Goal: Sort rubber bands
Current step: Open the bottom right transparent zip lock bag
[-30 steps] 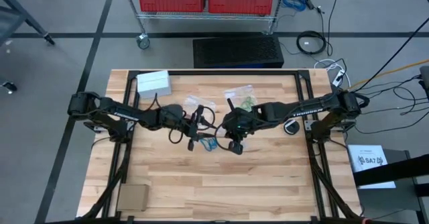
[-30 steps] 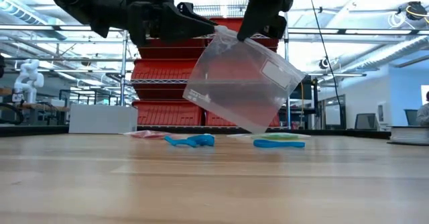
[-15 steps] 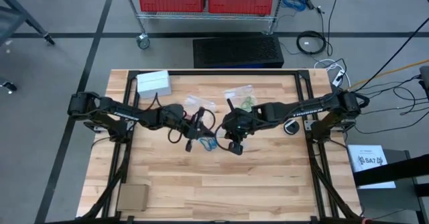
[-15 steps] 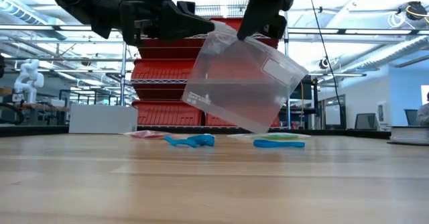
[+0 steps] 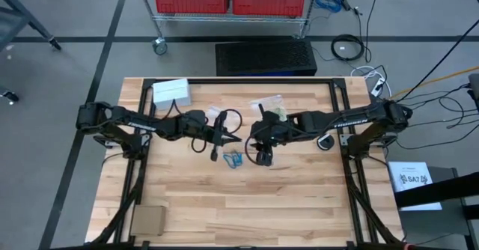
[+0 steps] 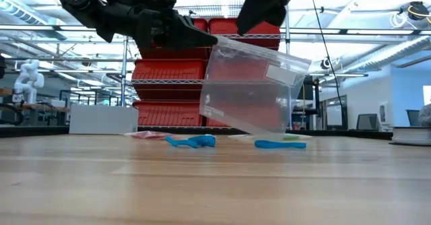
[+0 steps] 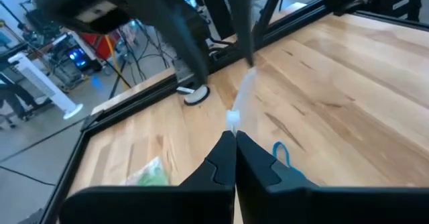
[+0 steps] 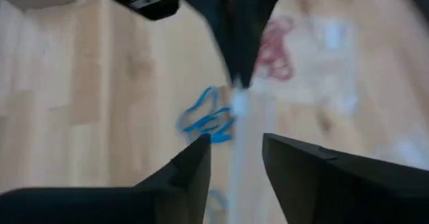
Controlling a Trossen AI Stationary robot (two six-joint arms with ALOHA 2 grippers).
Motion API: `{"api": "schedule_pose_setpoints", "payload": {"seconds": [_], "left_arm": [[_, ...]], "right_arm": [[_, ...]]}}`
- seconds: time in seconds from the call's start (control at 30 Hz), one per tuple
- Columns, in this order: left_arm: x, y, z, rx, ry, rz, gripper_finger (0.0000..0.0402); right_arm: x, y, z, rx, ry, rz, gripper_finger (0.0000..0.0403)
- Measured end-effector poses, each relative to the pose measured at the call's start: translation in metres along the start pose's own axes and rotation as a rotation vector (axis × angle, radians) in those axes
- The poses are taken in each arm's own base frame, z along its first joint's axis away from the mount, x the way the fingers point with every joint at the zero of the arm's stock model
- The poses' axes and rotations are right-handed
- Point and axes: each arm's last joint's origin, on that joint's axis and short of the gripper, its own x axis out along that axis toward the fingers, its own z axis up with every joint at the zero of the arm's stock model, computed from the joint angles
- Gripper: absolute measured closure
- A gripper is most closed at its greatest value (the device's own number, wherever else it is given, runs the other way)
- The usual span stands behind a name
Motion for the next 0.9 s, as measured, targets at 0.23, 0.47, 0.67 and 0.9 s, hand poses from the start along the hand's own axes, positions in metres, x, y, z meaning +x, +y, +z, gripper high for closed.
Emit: {"api": "schedule_pose_setpoints", "payload": {"seconds": [0.23,0.47,0.67,0.9], "left_arm": [[0.000,0.000,0.000,-0.005,-0.001,0.001,0.0401],[0.000,0.001,0.000,-0.024,0.002,0.012,0.0401],[0.000,0.001,0.000,-0.024,0.009,0.026,0.0401],[0.000,0.002,-0.001,-0.024,0.017,0.041,0.0401]], "right_arm": [[0.012,-0.002,0.006,-0.085,-0.052,-0.050,0.0260],[0.022,-0.006,0.008,-0.074,-0.052,-0.054,0.0262],[0.030,-0.007,0.006,-0.079,-0.034,-0.051,0.0292],[0.036,-0.006,0.006,-0.110,-0.035,-0.060,0.0357]]}}
